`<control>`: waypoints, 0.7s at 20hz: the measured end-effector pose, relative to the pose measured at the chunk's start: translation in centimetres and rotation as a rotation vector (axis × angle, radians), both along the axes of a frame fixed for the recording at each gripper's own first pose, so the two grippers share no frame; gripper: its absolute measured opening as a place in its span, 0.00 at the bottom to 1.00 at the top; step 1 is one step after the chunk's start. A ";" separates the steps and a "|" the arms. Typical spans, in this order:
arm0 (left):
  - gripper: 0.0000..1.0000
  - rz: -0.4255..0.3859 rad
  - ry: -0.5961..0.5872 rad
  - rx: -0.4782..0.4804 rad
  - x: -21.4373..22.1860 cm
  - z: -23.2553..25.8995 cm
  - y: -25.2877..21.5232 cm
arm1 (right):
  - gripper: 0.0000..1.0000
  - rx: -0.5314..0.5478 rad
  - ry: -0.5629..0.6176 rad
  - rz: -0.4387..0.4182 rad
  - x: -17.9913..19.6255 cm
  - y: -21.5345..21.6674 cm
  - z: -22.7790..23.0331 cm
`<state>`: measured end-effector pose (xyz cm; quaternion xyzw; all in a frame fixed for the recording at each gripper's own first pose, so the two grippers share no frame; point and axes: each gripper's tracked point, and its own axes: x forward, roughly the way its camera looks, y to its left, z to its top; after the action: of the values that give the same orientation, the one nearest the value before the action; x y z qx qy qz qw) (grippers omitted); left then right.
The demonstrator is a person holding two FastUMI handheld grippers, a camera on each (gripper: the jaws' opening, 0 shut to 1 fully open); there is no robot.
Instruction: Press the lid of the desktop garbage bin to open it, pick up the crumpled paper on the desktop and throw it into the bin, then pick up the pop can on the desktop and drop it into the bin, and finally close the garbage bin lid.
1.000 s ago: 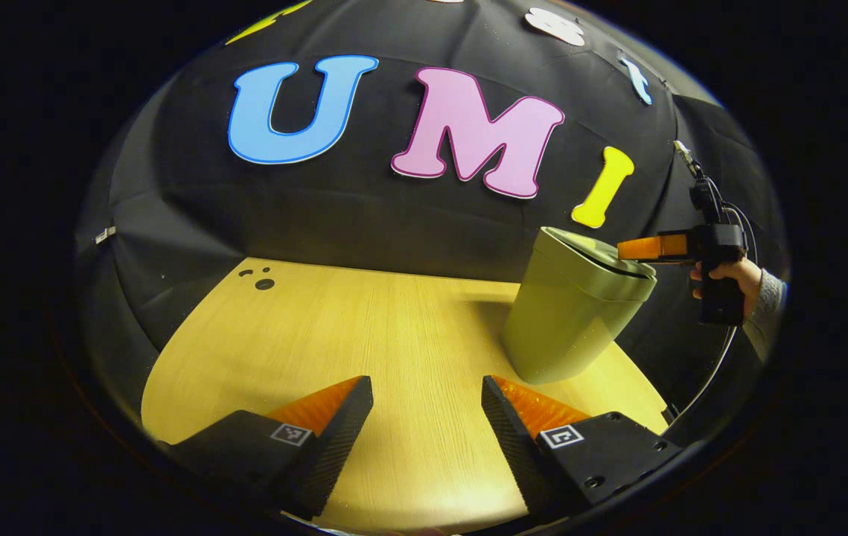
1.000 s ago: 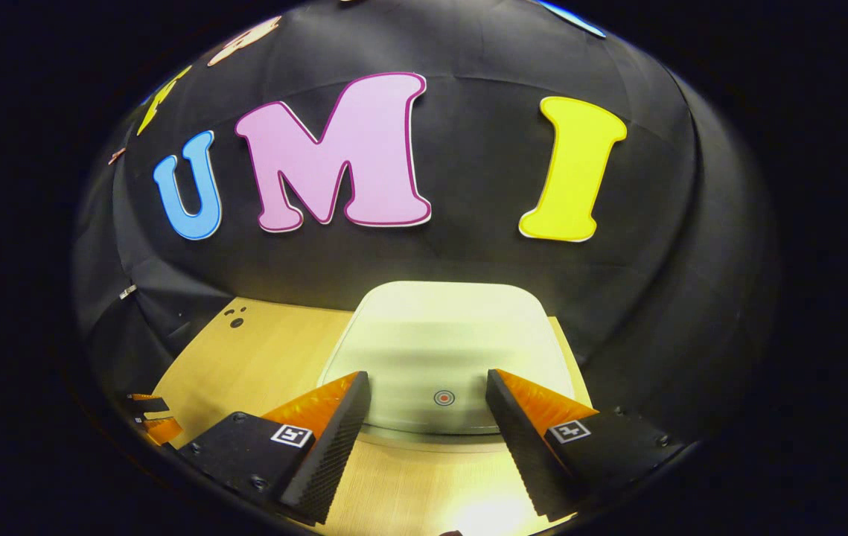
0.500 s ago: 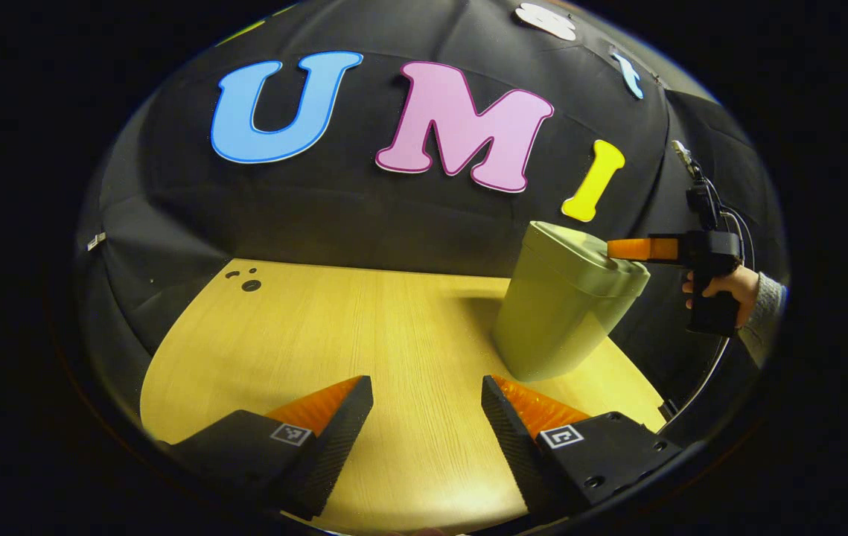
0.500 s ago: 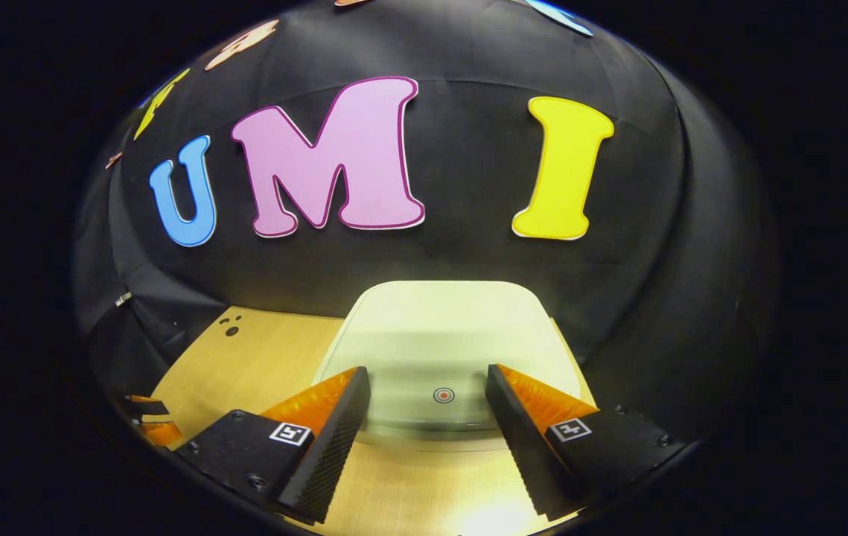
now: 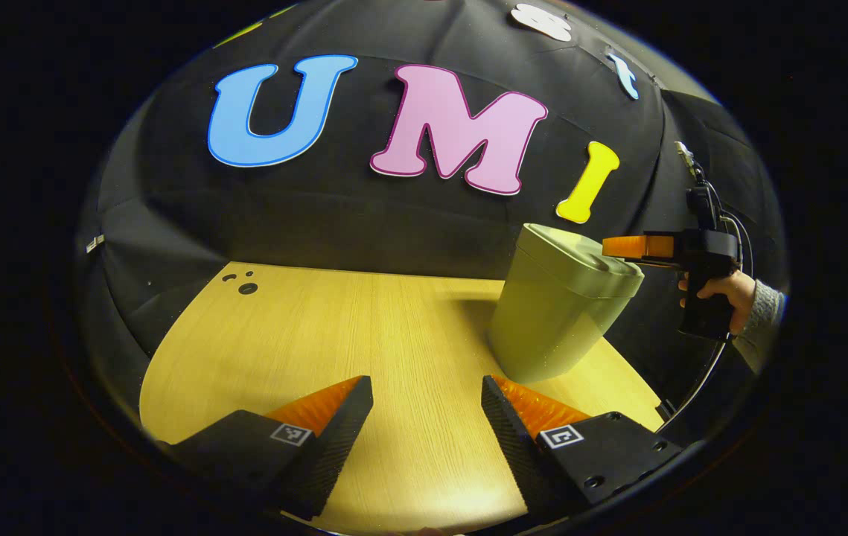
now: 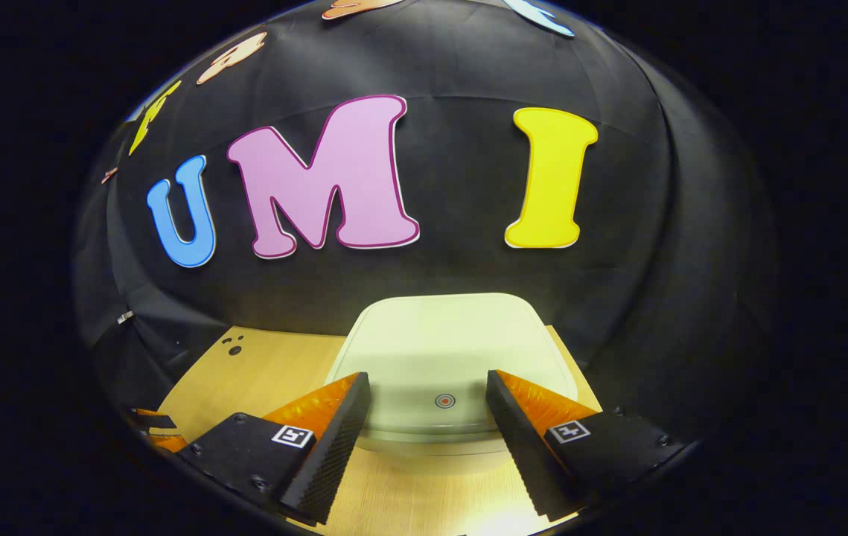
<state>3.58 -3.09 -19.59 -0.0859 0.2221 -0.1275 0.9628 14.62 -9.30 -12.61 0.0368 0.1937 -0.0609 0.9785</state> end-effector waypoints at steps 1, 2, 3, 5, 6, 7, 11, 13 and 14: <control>0.95 0.003 0.001 -0.001 0.0 0.0 0.1 | 0.98 0.001 -0.007 -0.001 -0.2 0.0 0.2; 0.95 0.007 0.002 0.000 0.0 0.0 0.3 | 0.98 0.003 -0.019 0.007 -0.4 0.3 0.5; 0.95 0.012 0.001 0.000 -0.1 0.2 0.3 | 0.98 -0.004 -0.035 0.012 -0.7 0.5 0.9; 0.95 0.023 -0.003 0.000 -0.1 0.4 0.6 | 0.98 -0.032 -0.070 0.037 -1.3 1.3 1.9; 0.95 0.029 -0.006 0.002 -0.1 0.5 0.8 | 0.98 -0.046 -0.087 0.053 -1.8 1.8 2.3; 0.95 0.037 -0.011 0.004 -0.1 0.8 0.9 | 0.98 -0.055 -0.099 0.074 -2.2 2.6 2.7; 0.95 0.067 -0.024 0.007 -0.4 1.5 1.2 | 0.98 -0.084 -0.127 0.167 -4.3 6.1 3.4; 0.95 0.082 -0.030 0.017 -0.7 1.9 1.5 | 0.98 -0.081 -0.145 0.212 -5.3 8.1 3.7; 0.95 0.092 -0.035 0.023 -0.8 2.2 1.6 | 0.98 -0.076 -0.153 0.233 -5.8 9.0 3.7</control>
<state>2.81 -1.48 -17.36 -0.0830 0.2026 -0.0819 0.9723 8.84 -0.28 -8.91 -0.0186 0.1190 0.0487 0.9915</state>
